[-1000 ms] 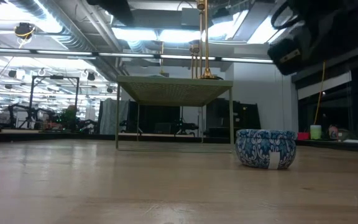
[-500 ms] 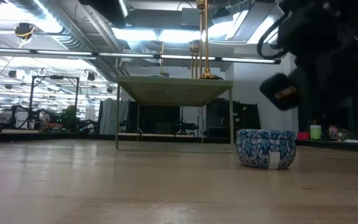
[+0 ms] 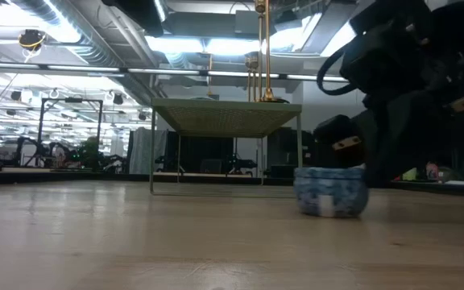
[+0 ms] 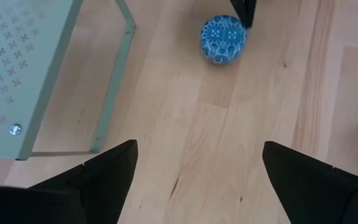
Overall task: Pick & Place candle stick holders
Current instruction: Align the blue scented candle with the other scented candles on the shelf
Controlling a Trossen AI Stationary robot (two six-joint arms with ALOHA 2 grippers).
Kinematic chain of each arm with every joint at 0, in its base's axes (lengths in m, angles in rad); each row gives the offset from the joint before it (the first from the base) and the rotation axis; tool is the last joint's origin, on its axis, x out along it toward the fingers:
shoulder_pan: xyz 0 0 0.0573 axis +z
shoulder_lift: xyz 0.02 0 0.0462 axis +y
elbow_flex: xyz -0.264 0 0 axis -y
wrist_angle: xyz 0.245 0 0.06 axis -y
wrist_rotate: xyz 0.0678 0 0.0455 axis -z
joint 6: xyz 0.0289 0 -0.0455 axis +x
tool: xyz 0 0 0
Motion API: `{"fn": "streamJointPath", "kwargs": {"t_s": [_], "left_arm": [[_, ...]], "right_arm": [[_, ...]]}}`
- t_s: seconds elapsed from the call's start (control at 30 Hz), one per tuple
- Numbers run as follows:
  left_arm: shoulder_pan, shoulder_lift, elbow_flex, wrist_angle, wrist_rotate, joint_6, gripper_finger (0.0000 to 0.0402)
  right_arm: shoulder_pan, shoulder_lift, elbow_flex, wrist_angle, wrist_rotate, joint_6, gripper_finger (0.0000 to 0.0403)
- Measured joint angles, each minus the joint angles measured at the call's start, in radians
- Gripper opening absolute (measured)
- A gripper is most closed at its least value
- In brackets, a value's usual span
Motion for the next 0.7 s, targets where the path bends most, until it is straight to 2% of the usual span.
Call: {"fn": "streamJointPath", "kwargs": {"t_s": [0.13, 0.4, 0.53, 0.7], "left_arm": [[0.0, 0.0, 0.0, 0.0, -0.004, -0.007, 0.0345], [0.0, 0.0, 0.0, 0.0, -0.01, -0.024, 0.0345], [0.0, 0.0, 0.0, 0.0, -0.01, -0.027, 0.0345], [0.0, 0.0, 0.0, 0.0, -0.01, -0.027, 0.0345]], "right_arm": [[-0.003, 0.061, 0.003, 0.092, 0.037, -0.02, 0.0014], [-0.004, 0.196, 0.136, 0.097, 0.184, -0.073, 0.0014], [-0.007, 0.272, 0.233, 0.096, 0.184, -0.138, 0.0014], [-0.007, 0.33, 0.346, 0.089, 0.184, -0.142, 0.0014]]}}
